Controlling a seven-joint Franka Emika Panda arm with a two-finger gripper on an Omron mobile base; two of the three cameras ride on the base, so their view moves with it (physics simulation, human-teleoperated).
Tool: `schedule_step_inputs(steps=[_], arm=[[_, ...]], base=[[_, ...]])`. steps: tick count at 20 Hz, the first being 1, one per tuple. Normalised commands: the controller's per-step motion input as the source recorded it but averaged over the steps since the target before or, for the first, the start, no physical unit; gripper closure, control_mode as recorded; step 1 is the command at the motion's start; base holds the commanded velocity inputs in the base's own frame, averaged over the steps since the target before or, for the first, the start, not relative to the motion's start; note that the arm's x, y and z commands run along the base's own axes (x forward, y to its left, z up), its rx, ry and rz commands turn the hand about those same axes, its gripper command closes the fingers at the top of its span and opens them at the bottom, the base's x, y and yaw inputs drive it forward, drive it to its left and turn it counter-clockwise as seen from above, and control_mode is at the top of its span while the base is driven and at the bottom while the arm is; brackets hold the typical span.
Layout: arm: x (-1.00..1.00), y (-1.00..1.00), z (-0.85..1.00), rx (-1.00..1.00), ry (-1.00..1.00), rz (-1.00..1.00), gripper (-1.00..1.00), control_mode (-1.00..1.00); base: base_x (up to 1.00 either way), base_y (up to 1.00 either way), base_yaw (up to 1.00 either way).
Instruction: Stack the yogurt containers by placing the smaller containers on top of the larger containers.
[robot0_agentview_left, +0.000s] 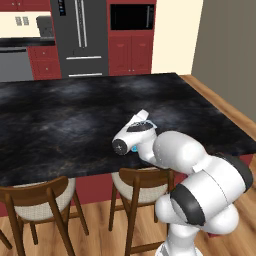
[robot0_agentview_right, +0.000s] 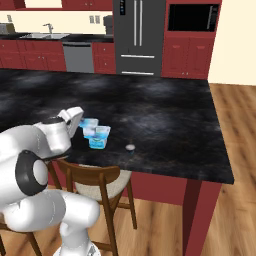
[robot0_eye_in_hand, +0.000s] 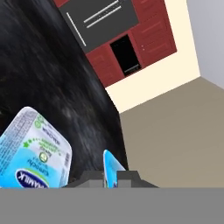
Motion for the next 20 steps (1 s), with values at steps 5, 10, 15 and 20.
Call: schedule_step_inputs(steps=[5,10,15,20], arm=[[0.25,0.0,-0.16,0.0,0.0,0.0,1.0,-1.0],[0.28,0.0,-0.15,0.0,0.0,0.0,1.0,-1.0],[0.3,0.0,-0.15,0.0,0.0,0.0,1.0,-1.0],[0.31,0.0,-0.16,0.0,0.0,0.0,1.0,-1.0]], base=[[0.0,0.0,0.0],[0.0,0.0,0.0],[0.0,0.0,0.0],[0.0,0.0,0.0]])
